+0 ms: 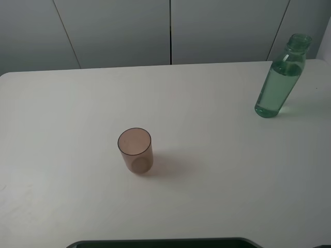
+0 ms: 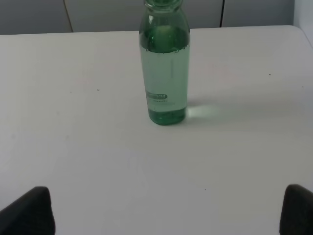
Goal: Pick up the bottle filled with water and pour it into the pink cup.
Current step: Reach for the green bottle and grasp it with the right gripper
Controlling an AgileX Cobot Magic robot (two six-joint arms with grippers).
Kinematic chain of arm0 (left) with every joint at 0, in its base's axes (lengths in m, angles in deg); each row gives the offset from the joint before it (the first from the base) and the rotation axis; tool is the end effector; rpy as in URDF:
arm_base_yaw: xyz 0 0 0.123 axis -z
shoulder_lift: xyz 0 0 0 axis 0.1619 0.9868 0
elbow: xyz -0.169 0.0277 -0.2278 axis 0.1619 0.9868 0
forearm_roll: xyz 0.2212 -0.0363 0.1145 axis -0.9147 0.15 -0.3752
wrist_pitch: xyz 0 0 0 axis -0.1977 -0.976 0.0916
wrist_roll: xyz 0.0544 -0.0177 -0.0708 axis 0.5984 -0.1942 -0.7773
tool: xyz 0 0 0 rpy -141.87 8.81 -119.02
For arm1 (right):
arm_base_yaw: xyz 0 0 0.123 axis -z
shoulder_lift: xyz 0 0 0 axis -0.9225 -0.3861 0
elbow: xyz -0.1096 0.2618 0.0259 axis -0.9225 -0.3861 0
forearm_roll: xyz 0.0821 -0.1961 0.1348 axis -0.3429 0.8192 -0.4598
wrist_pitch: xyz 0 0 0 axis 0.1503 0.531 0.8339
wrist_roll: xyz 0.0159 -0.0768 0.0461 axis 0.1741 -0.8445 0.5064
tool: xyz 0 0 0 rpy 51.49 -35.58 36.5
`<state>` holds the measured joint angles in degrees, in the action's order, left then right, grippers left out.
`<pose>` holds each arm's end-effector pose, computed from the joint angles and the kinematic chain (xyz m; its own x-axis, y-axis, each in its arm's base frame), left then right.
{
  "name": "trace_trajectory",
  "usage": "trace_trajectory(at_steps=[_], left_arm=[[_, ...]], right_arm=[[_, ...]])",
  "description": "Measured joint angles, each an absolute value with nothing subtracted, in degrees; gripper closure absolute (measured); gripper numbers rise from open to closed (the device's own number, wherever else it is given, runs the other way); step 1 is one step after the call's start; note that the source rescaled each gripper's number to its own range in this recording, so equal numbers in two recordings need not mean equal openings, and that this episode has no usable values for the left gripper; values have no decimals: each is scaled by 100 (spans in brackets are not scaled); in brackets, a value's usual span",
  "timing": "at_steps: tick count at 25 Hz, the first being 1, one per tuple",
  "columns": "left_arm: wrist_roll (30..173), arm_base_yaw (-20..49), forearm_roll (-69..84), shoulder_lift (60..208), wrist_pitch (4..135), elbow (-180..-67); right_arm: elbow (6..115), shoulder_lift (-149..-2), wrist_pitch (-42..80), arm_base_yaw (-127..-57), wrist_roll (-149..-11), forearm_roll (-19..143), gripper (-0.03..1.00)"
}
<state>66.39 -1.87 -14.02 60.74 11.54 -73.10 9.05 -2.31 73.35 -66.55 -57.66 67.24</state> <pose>-0.0062 0.0125 0.2795 -0.4528 0.1082 -0.8850 0.0378 0.9940 0.1021 -0.0078 0.0039 0.2749 -0.4860 0.0187 -0.8737 -0.0172 0.9994 0.0310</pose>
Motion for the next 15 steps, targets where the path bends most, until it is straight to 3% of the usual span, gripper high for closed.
trace_trajectory(at_steps=[15], left_arm=[[6639, -187, -1402, 6074, 1154, -7310]], right_arm=[[905, -231, 7335, -6655, -5766, 6724, -3]])
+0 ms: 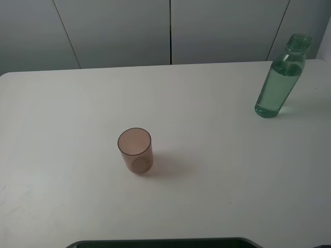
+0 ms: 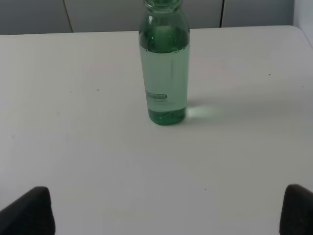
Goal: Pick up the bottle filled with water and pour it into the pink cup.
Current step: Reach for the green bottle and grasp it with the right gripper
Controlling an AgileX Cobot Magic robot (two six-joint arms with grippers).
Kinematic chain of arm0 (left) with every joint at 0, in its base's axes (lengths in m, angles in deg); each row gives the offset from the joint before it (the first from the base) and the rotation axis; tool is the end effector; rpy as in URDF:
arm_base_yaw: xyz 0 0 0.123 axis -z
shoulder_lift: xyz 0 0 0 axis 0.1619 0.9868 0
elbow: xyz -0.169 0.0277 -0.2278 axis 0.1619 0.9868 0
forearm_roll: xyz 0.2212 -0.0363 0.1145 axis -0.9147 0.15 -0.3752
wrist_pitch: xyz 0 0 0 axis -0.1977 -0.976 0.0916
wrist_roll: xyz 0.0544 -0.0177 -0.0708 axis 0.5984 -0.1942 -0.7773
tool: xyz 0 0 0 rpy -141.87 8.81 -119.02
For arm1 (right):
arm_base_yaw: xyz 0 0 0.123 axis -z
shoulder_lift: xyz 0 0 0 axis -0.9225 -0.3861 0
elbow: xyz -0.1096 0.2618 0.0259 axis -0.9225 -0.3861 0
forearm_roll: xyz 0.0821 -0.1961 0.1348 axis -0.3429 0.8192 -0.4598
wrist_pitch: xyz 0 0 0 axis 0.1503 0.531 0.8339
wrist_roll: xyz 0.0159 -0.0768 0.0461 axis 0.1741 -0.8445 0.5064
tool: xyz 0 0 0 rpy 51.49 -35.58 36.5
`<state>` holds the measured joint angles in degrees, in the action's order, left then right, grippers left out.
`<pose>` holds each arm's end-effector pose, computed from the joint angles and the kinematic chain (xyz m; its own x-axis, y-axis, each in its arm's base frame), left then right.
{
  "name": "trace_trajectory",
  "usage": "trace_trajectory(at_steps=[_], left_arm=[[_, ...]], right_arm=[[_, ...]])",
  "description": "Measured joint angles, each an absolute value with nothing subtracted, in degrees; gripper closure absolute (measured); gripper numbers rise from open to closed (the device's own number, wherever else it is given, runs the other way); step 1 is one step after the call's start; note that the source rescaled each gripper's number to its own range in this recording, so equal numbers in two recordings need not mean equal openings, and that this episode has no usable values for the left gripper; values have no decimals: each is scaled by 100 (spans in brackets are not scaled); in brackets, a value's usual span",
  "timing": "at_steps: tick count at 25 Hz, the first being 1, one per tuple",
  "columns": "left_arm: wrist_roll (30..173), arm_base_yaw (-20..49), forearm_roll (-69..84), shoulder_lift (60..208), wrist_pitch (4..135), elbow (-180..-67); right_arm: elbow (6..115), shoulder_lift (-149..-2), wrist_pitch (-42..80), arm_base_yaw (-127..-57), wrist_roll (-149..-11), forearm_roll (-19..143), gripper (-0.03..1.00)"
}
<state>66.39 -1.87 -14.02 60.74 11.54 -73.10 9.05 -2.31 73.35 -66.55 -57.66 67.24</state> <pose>-0.0062 0.0125 0.2795 -0.4528 0.1082 -0.8850 0.0378 0.9940 0.1021 -0.0078 0.0039 0.2749 -0.4860 0.0187 -0.8737 -0.0172 0.9994 0.0310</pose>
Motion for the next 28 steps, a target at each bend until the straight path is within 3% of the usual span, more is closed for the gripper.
trace_trajectory(at_steps=[28], left_arm=[[6665, -187, -1402, 6074, 1154, -7310]], right_arm=[[905, -231, 7335, -6655, -5766, 6586, -3]])
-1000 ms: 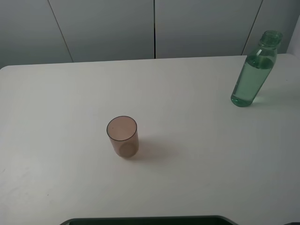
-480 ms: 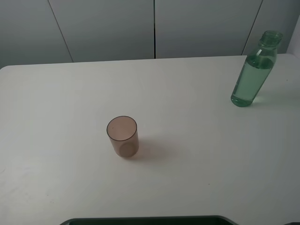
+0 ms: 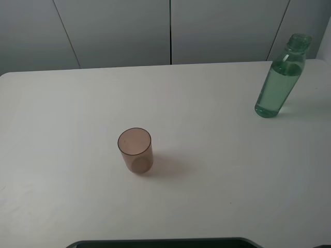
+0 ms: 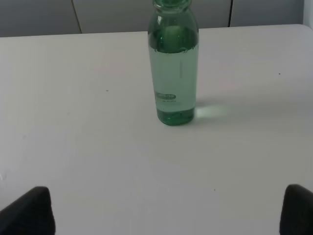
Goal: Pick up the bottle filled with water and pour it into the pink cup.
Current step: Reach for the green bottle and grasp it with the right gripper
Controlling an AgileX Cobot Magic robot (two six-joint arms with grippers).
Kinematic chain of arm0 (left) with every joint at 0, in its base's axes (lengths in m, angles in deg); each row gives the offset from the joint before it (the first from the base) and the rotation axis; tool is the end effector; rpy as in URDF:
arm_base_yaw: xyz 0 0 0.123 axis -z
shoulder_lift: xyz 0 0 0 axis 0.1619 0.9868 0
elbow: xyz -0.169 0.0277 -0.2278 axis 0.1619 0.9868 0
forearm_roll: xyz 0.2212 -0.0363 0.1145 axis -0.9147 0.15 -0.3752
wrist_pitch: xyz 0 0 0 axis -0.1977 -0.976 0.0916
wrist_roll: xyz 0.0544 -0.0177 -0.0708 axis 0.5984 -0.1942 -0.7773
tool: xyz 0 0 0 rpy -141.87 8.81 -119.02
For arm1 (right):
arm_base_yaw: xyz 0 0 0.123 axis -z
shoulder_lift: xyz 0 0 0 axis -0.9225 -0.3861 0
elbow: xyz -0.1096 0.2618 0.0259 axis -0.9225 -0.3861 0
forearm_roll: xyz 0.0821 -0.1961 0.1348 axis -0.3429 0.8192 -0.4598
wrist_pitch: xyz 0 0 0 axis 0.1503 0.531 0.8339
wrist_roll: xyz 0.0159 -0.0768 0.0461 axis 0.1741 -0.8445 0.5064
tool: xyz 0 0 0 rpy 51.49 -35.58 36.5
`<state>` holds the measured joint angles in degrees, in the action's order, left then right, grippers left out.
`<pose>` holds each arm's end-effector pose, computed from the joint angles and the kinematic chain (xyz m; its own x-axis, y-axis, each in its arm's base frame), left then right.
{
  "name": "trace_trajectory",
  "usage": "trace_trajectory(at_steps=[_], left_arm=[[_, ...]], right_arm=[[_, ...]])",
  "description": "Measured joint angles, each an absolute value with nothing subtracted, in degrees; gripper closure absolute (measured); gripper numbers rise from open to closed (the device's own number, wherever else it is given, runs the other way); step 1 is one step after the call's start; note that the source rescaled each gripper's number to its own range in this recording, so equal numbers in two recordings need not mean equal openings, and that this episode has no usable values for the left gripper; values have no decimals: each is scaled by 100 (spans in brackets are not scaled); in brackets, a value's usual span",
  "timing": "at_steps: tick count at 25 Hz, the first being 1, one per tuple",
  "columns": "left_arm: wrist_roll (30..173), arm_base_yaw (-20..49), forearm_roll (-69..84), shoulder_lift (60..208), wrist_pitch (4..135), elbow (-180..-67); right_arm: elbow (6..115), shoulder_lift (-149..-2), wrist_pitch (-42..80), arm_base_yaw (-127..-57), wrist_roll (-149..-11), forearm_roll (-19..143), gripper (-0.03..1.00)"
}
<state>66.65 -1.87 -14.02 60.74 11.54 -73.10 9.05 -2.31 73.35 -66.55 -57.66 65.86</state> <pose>-0.0062 0.0125 0.2795 -0.4527 0.1127 -0.8845 0.0399 0.9935 0.1062 -0.0078 0.0059 0.2750 -0.4861 0.0296 -0.8734 -0.0307 0.9982 0.0509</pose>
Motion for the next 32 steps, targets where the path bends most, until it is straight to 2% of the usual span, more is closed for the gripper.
trace_trajectory(at_steps=[24, 32], left_arm=[[6665, -187, -1402, 6074, 1154, -7310], [6665, -187, -1402, 6074, 1154, -7310]], right_arm=[[1048, -241, 7324, -6655, -5617, 6586, -3], [1237, -814, 6398, -6655, -5639, 6318, -3]])
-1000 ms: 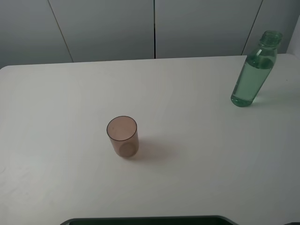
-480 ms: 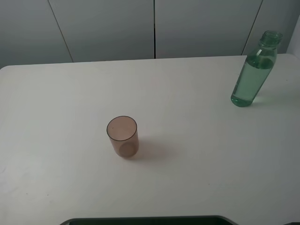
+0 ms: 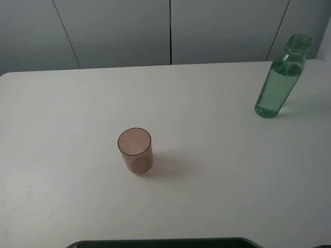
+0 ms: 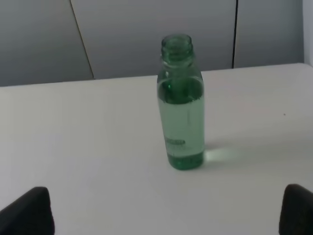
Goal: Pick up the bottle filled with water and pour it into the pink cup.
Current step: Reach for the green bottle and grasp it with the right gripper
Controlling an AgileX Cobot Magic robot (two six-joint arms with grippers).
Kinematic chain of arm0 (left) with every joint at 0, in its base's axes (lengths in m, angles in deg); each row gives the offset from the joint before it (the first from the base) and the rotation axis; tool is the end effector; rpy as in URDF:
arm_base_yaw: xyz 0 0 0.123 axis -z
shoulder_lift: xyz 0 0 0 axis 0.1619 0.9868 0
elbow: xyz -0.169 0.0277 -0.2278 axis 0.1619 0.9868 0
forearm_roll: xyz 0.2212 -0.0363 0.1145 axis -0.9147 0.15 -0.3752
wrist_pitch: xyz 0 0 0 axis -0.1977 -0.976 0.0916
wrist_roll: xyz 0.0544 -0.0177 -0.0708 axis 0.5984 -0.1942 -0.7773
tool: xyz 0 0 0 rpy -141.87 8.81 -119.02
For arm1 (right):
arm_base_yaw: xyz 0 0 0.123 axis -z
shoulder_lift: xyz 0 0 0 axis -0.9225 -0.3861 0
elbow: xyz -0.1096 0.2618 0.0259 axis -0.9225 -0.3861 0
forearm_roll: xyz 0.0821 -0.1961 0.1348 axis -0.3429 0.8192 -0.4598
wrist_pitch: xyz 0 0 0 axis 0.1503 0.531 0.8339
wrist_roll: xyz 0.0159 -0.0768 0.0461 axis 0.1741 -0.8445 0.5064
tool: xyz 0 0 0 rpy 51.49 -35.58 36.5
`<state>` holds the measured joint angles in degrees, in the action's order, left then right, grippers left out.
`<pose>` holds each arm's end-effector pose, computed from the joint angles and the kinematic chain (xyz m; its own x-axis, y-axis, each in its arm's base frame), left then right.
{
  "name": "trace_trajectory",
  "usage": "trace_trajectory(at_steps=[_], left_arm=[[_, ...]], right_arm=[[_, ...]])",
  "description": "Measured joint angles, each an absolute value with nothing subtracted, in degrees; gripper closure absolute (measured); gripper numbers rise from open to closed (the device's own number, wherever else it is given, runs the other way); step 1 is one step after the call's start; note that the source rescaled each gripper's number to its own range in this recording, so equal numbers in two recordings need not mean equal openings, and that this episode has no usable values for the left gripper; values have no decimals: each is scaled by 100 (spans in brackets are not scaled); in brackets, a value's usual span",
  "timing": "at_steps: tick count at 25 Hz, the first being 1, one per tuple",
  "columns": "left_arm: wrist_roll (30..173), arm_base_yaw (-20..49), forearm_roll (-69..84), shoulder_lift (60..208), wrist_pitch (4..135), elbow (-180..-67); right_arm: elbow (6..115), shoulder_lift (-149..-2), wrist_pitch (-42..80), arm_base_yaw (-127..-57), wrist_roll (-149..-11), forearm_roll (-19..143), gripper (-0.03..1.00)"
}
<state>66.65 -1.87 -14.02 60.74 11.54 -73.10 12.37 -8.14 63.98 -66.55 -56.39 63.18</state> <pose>-0.0062 0.0125 0.2795 -0.4527 0.1127 -0.8845 0.0399 0.9935 0.1062 0.0088 0.0085 0.3049 -0.3802 0.0876 -0.9208 -0.0433 0.9927 0.1123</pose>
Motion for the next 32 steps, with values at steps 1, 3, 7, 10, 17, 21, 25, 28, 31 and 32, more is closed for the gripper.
trace_trajectory(at_steps=[1, 3, 7, 10, 17, 21, 25, 28, 31, 32], left_arm=[[6665, -187, -1402, 6074, 1154, -7310], [6665, -187, -1402, 6074, 1154, -7310], [6665, -187, -1402, 6074, 1154, -7310], [6665, -187, -1402, 6074, 1154, -7310], [6665, -187, -1402, 6074, 1154, -7310], [6665, -187, -1402, 6074, 1154, -7310], [6665, -187, -1402, 6074, 1154, -7310], [6665, -187, -1402, 6074, 1154, -7310], [6665, -187, -1402, 6074, 1154, -7310], [6665, -187, -1402, 6074, 1154, -7310]], right_arm=[[1237, -969, 6131, -6655, -5718, 6232, -3], [1237, -1290, 5573, -6655, -5902, 6048, -3], [1082, -1982, 4018, -6655, -6209, 5810, -3], [768, -2484, 2857, -6655, -6272, 5731, -3], [-202, -3664, 118, -6655, -5977, 6052, -3], [-483, -4449, -946, -6655, -5347, 6622, -3], [-638, -5341, -1840, -6655, -4797, 7179, -3], [-894, -6059, -2795, -6665, -4637, 7254, -3], [-996, -6711, -3249, -6817, -4635, 7232, -3], [-1009, -6928, -3341, -6878, -4700, 7206, -3]])
